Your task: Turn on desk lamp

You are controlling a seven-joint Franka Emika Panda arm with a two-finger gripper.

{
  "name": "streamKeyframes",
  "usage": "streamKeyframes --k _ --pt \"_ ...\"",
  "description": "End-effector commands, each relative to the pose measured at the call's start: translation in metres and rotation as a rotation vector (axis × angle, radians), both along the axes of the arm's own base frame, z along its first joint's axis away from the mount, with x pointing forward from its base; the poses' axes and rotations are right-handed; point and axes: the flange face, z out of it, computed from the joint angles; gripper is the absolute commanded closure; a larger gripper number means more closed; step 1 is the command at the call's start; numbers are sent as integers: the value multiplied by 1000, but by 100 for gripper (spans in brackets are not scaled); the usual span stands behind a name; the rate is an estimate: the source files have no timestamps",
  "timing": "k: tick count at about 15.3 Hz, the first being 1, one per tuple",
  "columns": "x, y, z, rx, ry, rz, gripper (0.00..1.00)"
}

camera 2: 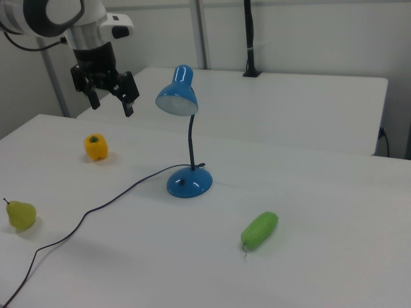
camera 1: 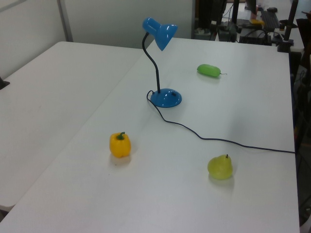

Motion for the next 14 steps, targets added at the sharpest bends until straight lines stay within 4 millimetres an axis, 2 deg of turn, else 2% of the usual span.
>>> streamKeyframes --k 1,14 --pt "-2 7 0 4 -2 26 0" --pt "-2 7 -6 4 8 41 0"
